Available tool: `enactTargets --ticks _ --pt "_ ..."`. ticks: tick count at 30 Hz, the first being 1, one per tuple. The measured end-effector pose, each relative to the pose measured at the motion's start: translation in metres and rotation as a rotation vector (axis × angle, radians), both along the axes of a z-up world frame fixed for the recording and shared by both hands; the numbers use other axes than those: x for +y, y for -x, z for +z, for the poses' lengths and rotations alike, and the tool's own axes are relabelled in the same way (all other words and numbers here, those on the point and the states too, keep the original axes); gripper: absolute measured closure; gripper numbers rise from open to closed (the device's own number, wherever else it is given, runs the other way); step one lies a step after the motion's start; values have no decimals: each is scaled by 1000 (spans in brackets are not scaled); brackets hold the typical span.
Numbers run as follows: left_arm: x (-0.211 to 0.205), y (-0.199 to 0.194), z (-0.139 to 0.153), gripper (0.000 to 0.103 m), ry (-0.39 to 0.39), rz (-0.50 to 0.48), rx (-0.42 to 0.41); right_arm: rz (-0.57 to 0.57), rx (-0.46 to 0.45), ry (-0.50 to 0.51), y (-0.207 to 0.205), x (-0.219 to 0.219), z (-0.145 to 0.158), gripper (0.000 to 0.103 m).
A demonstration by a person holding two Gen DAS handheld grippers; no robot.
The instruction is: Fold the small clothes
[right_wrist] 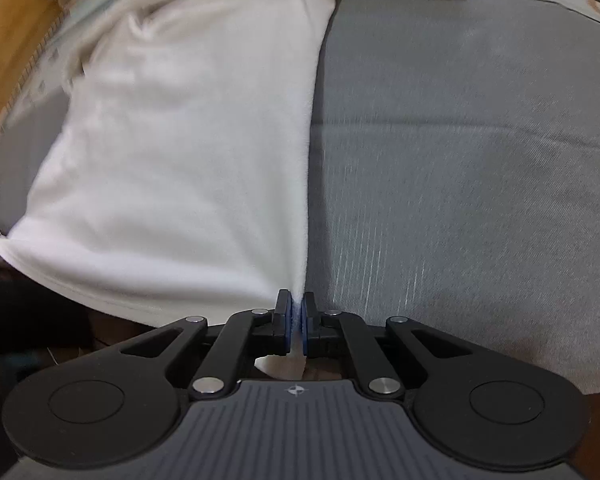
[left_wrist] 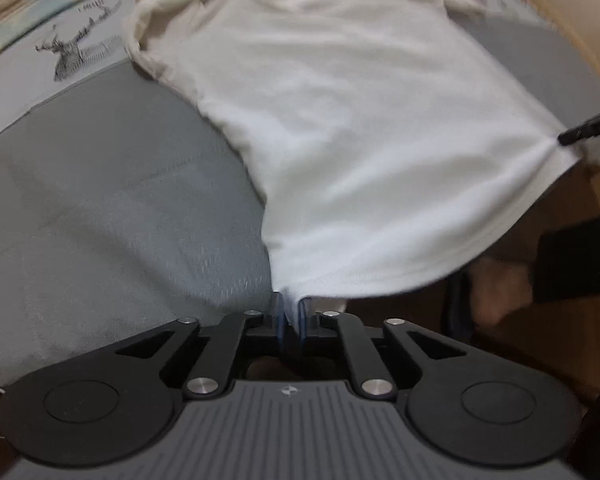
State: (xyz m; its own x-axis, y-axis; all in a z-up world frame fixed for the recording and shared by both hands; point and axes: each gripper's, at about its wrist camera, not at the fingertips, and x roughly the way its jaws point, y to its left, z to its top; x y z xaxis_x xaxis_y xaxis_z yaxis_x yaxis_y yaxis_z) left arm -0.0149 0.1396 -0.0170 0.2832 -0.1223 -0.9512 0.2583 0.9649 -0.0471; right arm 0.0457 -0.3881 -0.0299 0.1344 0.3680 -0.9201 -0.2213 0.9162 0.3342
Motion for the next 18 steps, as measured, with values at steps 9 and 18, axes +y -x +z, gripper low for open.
enactTargets --ticks 9,18 --pt "8 -7 31 69 283 71 -97 -132 -60 -71 -11 -14 9 85" --pt "-29 -21 -54 71 -101 32 137 -35 -40 82 -14 11 -6 86"
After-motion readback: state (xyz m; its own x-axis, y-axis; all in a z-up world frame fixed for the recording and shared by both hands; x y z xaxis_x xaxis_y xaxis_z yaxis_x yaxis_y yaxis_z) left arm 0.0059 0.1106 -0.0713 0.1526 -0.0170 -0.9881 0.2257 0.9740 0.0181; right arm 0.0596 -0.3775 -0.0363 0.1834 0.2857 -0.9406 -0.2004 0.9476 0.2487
